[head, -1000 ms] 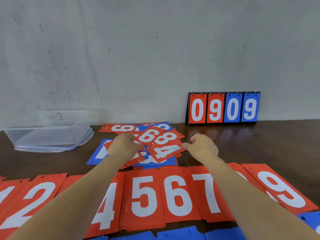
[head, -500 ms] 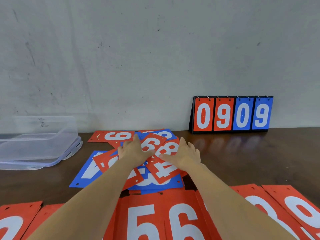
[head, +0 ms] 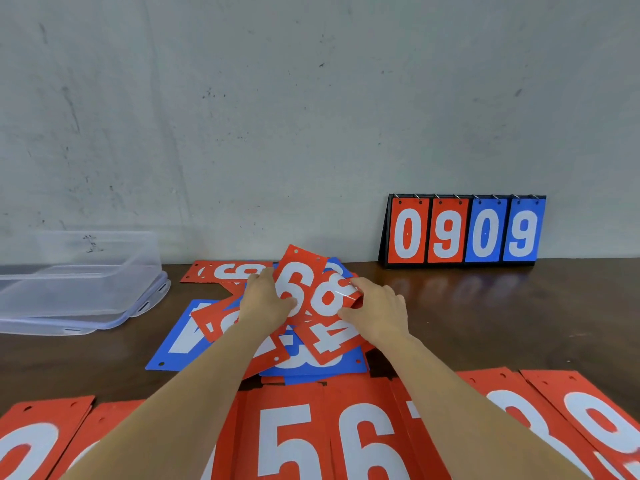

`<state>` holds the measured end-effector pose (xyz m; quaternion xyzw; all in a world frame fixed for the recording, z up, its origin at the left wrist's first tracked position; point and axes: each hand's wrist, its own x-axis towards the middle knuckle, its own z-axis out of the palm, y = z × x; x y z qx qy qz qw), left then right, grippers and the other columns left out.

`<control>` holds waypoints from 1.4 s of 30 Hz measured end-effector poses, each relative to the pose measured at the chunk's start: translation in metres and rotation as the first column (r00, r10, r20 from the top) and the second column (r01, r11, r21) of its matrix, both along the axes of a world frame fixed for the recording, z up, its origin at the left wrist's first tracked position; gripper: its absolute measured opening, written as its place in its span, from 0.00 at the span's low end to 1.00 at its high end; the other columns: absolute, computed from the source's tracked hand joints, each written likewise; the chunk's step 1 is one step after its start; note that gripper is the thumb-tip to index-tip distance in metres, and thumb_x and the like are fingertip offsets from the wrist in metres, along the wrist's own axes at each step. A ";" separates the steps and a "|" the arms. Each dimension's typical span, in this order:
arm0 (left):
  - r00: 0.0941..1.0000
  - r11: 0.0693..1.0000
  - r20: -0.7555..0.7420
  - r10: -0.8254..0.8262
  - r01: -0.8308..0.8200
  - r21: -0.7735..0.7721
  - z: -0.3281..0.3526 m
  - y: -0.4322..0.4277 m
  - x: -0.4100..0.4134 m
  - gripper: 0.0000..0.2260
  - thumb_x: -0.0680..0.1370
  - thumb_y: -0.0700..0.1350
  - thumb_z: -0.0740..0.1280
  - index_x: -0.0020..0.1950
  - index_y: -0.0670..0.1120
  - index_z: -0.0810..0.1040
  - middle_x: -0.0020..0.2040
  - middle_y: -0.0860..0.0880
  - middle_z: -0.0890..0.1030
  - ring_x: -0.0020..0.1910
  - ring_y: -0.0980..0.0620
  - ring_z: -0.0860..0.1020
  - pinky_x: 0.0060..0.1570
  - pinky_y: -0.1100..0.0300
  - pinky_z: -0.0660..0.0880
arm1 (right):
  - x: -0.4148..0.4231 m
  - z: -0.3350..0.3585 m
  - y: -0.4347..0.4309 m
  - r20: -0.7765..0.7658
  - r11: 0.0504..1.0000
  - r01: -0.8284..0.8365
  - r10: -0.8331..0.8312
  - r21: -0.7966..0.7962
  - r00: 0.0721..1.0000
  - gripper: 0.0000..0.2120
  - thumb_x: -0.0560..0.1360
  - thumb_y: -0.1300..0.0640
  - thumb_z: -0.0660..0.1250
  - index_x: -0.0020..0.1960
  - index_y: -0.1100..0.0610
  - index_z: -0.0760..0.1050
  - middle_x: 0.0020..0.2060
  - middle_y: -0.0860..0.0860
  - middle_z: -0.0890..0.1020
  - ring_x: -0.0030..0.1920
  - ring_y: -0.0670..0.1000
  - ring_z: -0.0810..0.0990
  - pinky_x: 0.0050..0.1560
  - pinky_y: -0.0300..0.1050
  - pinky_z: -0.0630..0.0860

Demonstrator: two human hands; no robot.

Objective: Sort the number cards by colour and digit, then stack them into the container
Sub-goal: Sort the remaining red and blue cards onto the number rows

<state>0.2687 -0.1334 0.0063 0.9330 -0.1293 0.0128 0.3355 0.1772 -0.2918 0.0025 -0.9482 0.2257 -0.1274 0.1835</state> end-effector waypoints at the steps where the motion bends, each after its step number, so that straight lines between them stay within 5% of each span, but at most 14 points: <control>1: 1.000 0.998 -0.017 -0.003 0.002 -0.065 0.000 0.002 -0.002 0.32 0.76 0.47 0.71 0.76 0.44 0.60 0.72 0.44 0.69 0.68 0.44 0.71 0.62 0.52 0.73 | -0.002 0.000 0.002 0.026 0.999 -0.002 0.001 0.033 1.000 0.30 0.76 0.42 0.67 0.74 0.45 0.61 0.65 0.48 0.75 0.63 0.50 0.73 0.65 0.48 0.69; 7: 1.000 0.983 -0.003 -0.023 0.022 -0.184 0.005 0.008 -0.015 0.24 0.77 0.42 0.69 0.70 0.43 0.65 0.63 0.44 0.76 0.52 0.49 0.75 0.43 0.63 0.70 | -0.006 -0.001 0.011 0.250 0.957 -0.060 -0.013 0.283 0.968 0.27 0.76 0.51 0.69 0.72 0.49 0.64 0.65 0.49 0.75 0.62 0.50 0.76 0.60 0.46 0.75; 13: 0.997 0.939 -0.068 0.025 -0.047 -0.341 0.016 0.015 -0.026 0.21 0.77 0.39 0.69 0.68 0.41 0.68 0.63 0.42 0.77 0.57 0.45 0.76 0.50 0.58 0.74 | -0.003 0.010 0.019 0.414 0.914 -0.057 -0.126 0.401 0.902 0.40 0.76 0.64 0.68 0.78 0.48 0.49 0.76 0.52 0.58 0.71 0.55 0.67 0.64 0.54 0.73; 16: 0.992 0.905 -0.123 0.034 -0.083 -0.416 0.027 0.021 -0.033 0.19 0.79 0.40 0.67 0.69 0.42 0.70 0.63 0.44 0.78 0.59 0.45 0.78 0.54 0.55 0.76 | -0.010 0.019 0.017 0.461 0.854 -0.118 -0.153 0.506 0.874 0.41 0.76 0.64 0.68 0.79 0.48 0.48 0.66 0.52 0.73 0.59 0.50 0.77 0.51 0.45 0.79; 19: 0.990 0.887 -0.135 0.043 -0.100 -0.452 0.036 0.026 -0.042 0.18 0.79 0.41 0.66 0.69 0.42 0.71 0.63 0.43 0.78 0.60 0.44 0.78 0.56 0.50 0.77 | -0.019 0.032 0.012 0.469 0.844 -0.122 -0.165 0.522 0.868 0.27 0.77 0.66 0.66 0.73 0.55 0.64 0.47 0.49 0.80 0.47 0.47 0.80 0.39 0.35 0.75; 22: 0.990 0.879 -0.133 0.050 -0.107 -0.465 0.042 0.031 -0.051 0.17 0.79 0.41 0.67 0.67 0.41 0.73 0.62 0.43 0.79 0.58 0.44 0.79 0.50 0.55 0.77 | -0.033 0.044 0.009 0.483 0.899 -0.074 -0.160 0.431 0.861 0.08 0.75 0.69 0.63 0.53 0.64 0.77 0.44 0.55 0.83 0.49 0.56 0.81 0.48 0.51 0.81; 29: 0.984 0.851 -0.174 -0.031 -0.065 -0.522 0.052 0.043 -0.081 0.15 0.78 0.43 0.68 0.64 0.42 0.76 0.59 0.44 0.81 0.57 0.43 0.80 0.59 0.49 0.77 | -0.087 0.062 -0.011 0.496 0.866 -0.085 -0.199 0.493 0.845 0.07 0.77 0.61 0.67 0.54 0.58 0.79 0.49 0.51 0.83 0.52 0.51 0.81 0.56 0.52 0.79; 32: 0.976 0.832 -0.191 -0.105 -0.019 -0.554 0.046 0.050 -0.093 0.02 0.77 0.42 0.69 0.49 0.45 0.79 0.46 0.46 0.80 0.44 0.47 0.80 0.46 0.56 0.78 | -0.112 0.061 -0.021 0.507 0.851 -0.081 -0.230 0.519 0.831 0.09 0.77 0.60 0.68 0.56 0.59 0.79 0.49 0.50 0.81 0.54 0.51 0.80 0.58 0.49 0.78; 35: 0.960 0.831 -0.239 -0.145 -0.012 -0.555 0.042 0.050 -0.111 0.10 0.77 0.40 0.70 0.36 0.46 0.75 0.38 0.47 0.80 0.33 0.53 0.77 0.28 0.65 0.74 | -0.137 0.061 -0.029 0.513 0.821 -0.086 -0.268 0.565 0.815 0.08 0.77 0.60 0.68 0.55 0.58 0.79 0.47 0.48 0.80 0.55 0.51 0.79 0.58 0.46 0.77; 42: 0.877 0.874 -0.397 -0.272 0.053 -0.483 0.034 0.042 -0.143 0.09 0.73 0.41 0.74 0.39 0.42 0.75 0.40 0.43 0.83 0.36 0.51 0.80 0.34 0.63 0.77 | -0.183 0.061 -0.047 0.369 0.726 -0.014 -0.332 0.688 0.868 0.04 0.77 0.54 0.69 0.43 0.51 0.76 0.46 0.49 0.82 0.47 0.50 0.81 0.42 0.43 0.77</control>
